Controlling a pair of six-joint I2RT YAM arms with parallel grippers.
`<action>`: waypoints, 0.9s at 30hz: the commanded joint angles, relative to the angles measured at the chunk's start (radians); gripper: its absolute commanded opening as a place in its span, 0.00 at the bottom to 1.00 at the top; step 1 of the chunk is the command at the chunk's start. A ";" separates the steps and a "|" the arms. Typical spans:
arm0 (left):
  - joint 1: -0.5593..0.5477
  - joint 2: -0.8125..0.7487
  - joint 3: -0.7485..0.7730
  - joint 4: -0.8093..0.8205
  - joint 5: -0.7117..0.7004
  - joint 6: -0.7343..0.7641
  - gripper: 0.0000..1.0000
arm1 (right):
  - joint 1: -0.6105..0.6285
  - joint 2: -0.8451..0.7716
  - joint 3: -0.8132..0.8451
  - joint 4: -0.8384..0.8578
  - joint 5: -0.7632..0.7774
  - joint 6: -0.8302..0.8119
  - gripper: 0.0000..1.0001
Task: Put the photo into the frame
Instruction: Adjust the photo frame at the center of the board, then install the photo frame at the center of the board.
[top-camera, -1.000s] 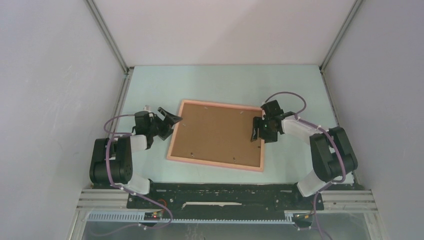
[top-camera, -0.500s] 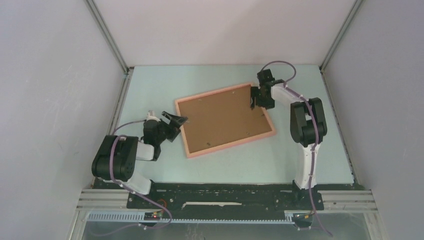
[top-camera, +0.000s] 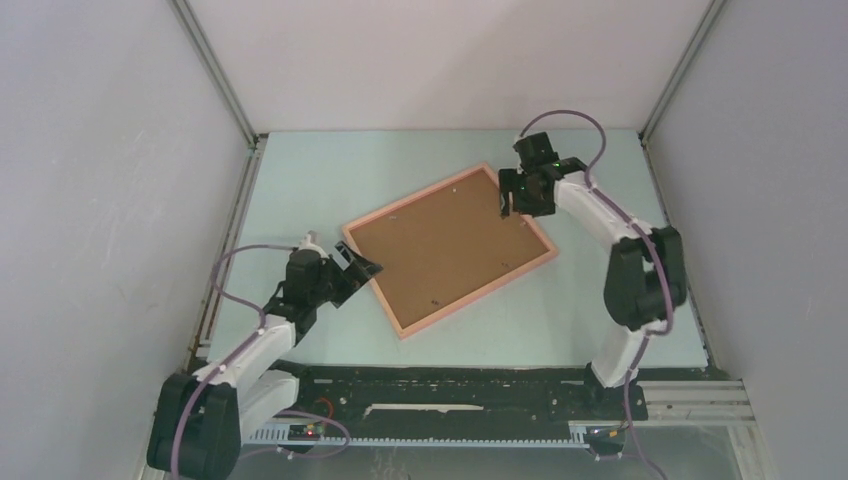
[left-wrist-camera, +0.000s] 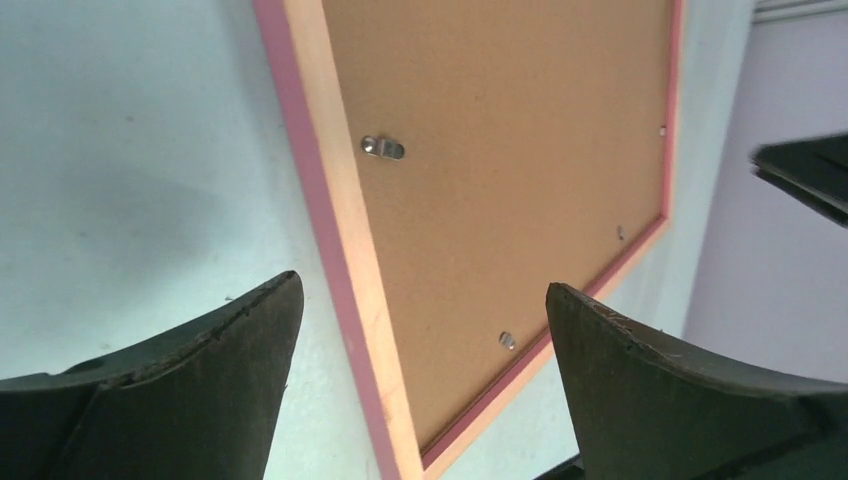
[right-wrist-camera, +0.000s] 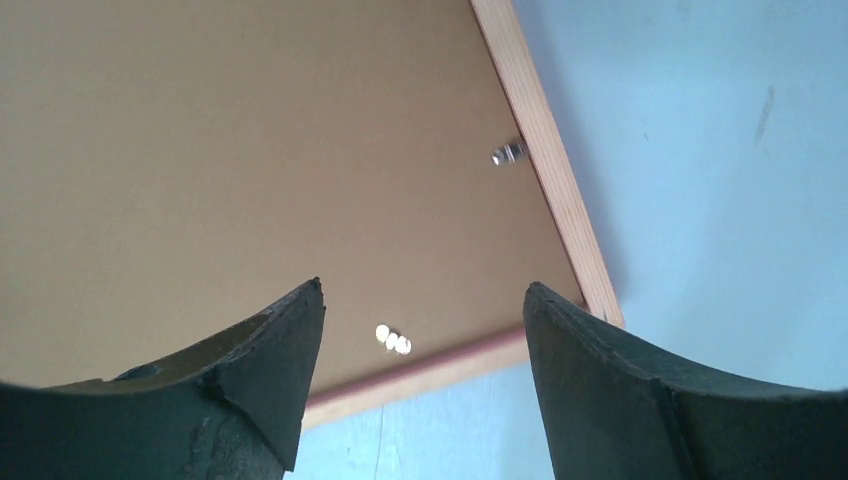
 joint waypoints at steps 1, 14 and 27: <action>-0.002 -0.071 0.135 -0.279 -0.120 0.145 1.00 | -0.036 -0.193 -0.111 0.030 -0.015 0.098 0.80; -0.027 0.196 0.270 -0.240 -0.235 0.139 1.00 | 0.168 -0.531 -0.632 0.269 -0.159 0.438 0.75; -0.142 0.474 0.505 -0.459 -0.347 -0.247 0.87 | 0.167 -0.394 -0.655 0.364 -0.191 0.462 0.71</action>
